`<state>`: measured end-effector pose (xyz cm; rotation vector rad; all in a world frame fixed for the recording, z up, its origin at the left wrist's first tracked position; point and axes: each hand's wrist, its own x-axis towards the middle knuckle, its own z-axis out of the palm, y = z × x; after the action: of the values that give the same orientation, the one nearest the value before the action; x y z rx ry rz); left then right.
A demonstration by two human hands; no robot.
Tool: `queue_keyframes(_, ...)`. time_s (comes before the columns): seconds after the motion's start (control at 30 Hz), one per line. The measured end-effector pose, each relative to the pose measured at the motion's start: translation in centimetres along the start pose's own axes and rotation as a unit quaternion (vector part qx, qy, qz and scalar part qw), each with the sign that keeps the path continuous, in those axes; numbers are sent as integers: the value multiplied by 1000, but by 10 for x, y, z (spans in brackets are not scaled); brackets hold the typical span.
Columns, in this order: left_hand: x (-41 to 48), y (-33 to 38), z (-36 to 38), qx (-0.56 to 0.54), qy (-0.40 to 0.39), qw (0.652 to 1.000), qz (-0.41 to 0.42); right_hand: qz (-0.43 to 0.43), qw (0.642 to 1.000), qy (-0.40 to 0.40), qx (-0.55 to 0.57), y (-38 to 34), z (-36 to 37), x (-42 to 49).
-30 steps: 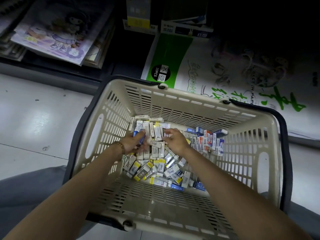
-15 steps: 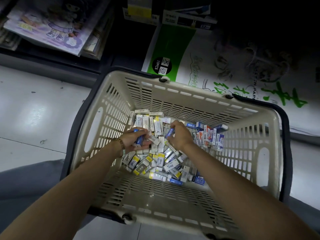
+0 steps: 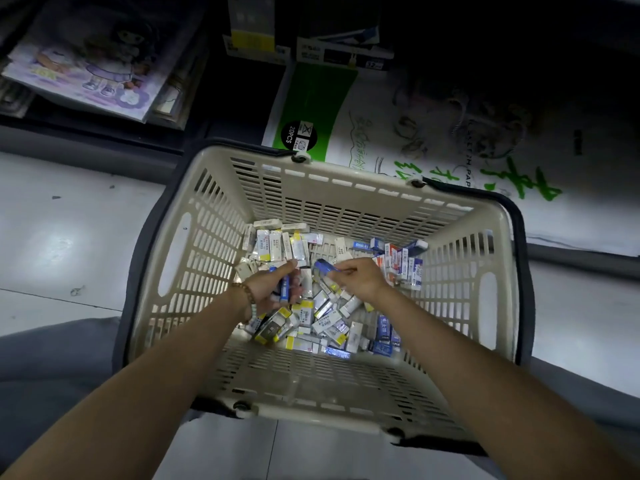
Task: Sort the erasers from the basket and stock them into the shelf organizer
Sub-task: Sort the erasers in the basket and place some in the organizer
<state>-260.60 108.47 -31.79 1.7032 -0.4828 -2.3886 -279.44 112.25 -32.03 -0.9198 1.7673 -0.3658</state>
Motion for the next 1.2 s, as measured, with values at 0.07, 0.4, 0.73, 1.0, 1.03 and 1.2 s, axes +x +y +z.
queue_keyframes(0.07, 3, -2, 7, 12, -1, 1000, 9, 7, 993, -49, 104, -4, -9, -13)
queue_keyframes(0.4, 4, -10, 50, -6, -20, 1000, -5, 103, 974, -139, -147, 66, -53, -46)
queue_keyframes(0.73, -3, -13, 25, 56, -59, 996, -41, 75, 961, -47, -261, 107, -10, -52)
queue_keyframes(1.0, -7, -12, 37, 87, -68, 994, 0, 2, 989, -88, 120, 23, -37, -51)
queue_keyframes(1.03, -8, -12, 40, 93, -81, 992, 4, -15, 987, -112, 118, 13, -34, -53)
queue_keyframes(1.2, -10, -9, 44, 67, -95, 993, 34, -21, 972, -174, 156, -3, -28, -58)
